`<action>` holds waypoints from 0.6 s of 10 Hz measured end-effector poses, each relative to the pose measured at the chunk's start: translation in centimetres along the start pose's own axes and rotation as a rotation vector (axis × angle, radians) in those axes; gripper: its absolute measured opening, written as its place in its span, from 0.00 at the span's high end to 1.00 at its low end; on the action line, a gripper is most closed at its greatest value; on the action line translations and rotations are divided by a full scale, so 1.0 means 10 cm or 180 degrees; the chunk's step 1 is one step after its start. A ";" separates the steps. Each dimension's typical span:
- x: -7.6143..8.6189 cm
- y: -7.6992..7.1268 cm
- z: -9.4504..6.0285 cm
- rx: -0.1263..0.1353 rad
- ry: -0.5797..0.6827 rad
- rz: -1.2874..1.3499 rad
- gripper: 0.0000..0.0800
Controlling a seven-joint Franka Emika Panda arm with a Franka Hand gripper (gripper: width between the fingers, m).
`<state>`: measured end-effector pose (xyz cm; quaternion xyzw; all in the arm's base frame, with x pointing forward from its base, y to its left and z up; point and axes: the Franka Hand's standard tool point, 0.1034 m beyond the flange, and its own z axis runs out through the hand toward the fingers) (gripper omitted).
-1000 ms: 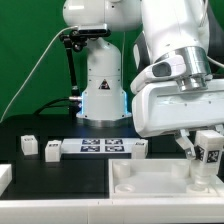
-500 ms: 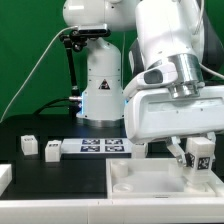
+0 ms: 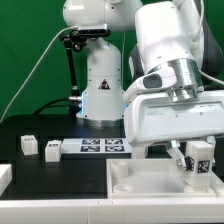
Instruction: Assemble one leg
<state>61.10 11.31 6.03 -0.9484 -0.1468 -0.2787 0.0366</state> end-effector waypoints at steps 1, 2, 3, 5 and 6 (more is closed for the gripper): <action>0.00 0.00 0.00 0.0000 -0.0001 0.0000 0.64; 0.00 0.00 0.00 0.0000 -0.0001 0.0000 0.54; 0.00 0.00 0.00 0.0000 -0.0001 0.0000 0.37; 0.00 0.00 0.00 0.0000 -0.0002 0.0000 0.20; 0.00 0.00 0.00 0.0000 -0.0002 0.0000 0.20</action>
Offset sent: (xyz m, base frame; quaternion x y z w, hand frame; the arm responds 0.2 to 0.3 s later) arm 0.0000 0.0000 0.0000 0.0000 0.0000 0.0000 1.0000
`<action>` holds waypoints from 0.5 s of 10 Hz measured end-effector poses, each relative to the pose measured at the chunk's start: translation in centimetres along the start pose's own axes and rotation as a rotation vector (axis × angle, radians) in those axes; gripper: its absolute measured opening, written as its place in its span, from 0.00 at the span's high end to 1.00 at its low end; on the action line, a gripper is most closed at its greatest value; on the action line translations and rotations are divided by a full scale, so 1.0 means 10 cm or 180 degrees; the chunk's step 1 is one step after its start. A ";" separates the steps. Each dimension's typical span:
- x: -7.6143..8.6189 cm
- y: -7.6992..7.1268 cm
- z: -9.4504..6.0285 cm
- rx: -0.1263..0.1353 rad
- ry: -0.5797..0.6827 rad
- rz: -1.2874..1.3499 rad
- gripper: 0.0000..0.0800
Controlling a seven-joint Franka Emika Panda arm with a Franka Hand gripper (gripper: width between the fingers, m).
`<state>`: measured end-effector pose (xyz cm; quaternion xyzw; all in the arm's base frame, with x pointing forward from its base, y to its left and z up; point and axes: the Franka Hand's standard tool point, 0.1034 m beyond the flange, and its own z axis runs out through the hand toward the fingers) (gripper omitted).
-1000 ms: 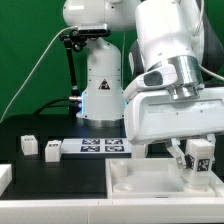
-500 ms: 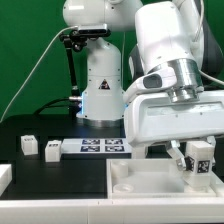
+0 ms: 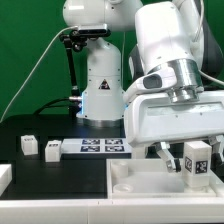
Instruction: Assemble one leg
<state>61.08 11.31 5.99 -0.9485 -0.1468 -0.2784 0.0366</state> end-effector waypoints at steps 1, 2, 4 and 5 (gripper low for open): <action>0.00 0.00 0.00 0.0000 0.0000 0.0000 0.19; 0.01 0.00 -0.01 0.0003 -0.0009 -0.0001 0.19; 0.09 0.01 -0.13 0.0035 -0.0110 -0.0016 0.19; 0.06 -0.03 -0.10 0.0068 -0.0179 -0.0025 0.19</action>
Offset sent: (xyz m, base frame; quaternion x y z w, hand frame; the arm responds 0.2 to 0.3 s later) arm -0.0086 -0.0068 0.0296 0.0227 -0.0516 -0.0173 0.9983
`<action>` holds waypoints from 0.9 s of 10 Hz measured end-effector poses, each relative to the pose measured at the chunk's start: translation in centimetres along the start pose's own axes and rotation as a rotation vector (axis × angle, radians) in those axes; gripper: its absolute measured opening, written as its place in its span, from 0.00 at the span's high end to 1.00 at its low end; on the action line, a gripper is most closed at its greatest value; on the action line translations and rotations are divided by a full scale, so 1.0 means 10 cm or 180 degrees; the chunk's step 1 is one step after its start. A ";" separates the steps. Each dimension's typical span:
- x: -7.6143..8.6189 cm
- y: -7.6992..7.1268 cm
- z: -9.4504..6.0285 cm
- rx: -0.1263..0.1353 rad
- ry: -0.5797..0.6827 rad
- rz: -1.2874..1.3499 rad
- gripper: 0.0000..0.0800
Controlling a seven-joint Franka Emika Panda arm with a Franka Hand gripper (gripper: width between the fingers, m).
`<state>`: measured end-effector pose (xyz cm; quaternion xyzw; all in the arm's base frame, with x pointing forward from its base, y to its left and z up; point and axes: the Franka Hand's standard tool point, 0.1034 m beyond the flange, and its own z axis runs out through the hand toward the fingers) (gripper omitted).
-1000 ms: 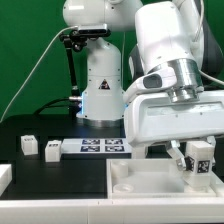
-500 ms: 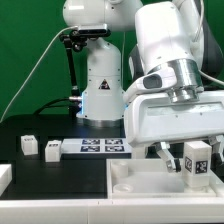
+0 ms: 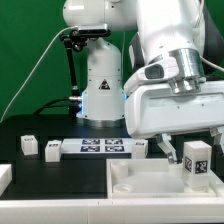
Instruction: Assemble one leg
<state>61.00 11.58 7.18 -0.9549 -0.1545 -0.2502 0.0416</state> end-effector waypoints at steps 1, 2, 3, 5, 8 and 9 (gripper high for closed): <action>-0.01 0.01 0.00 -0.0003 0.0000 0.0004 0.19; -0.04 0.00 0.03 0.0034 -0.0119 0.0030 0.19; -0.03 -0.01 0.06 0.0108 -0.0364 0.0072 0.19; 0.09 0.01 0.06 0.0264 -0.1006 0.0191 0.19; 0.12 0.11 0.02 0.0474 -0.1716 0.0227 0.19; 0.13 0.17 0.03 0.0444 -0.1639 0.0225 0.19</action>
Offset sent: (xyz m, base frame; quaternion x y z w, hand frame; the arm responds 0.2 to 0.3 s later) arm 0.0265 -0.0176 -0.0039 -0.0190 -0.2273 0.0060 0.9736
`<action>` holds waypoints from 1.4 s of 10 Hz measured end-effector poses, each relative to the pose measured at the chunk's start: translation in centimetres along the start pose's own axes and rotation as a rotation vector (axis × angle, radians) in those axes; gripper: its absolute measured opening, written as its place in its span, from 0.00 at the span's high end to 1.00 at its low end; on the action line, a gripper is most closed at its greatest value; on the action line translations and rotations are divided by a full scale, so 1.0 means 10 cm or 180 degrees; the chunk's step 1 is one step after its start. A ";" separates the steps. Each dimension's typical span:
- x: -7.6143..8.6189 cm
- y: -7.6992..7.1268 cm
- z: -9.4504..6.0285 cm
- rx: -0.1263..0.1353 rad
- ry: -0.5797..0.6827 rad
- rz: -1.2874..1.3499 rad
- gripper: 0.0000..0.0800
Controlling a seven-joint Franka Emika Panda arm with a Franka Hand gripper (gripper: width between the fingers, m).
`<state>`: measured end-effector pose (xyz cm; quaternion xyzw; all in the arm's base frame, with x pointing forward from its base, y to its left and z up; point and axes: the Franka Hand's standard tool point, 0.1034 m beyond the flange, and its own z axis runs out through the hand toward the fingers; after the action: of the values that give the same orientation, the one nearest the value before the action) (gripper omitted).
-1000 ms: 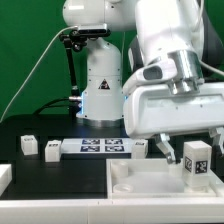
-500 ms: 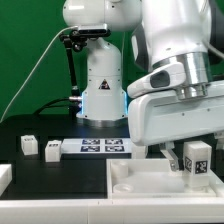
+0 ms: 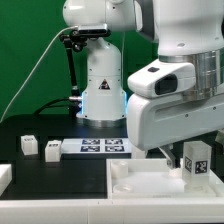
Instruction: Assemble one leg
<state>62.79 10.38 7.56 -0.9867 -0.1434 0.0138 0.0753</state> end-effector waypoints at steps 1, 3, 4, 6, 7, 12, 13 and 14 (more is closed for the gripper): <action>-0.02 0.02 0.00 -0.0007 0.0011 0.0012 0.19; -0.03 0.03 0.01 -0.0014 0.0031 0.0015 0.34; -0.03 0.03 0.01 -0.0014 0.0031 0.0015 0.52; -0.03 0.03 0.00 -0.0014 0.0032 0.0015 0.64; -0.03 0.03 0.00 -0.0013 0.0033 0.0029 0.64; 0.06 -0.08 0.04 -0.0111 0.0247 0.1597 0.64; 0.06 -0.08 0.04 -0.0130 0.0261 0.1978 0.64; 0.07 -0.06 0.04 -0.0139 0.0286 0.2468 0.64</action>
Offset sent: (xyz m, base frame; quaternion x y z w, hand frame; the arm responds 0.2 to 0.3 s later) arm 0.0000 0.0000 0.0000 0.0000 0.0000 0.0000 1.0000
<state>63.23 11.23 7.29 -0.9687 0.2432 -0.0051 0.0497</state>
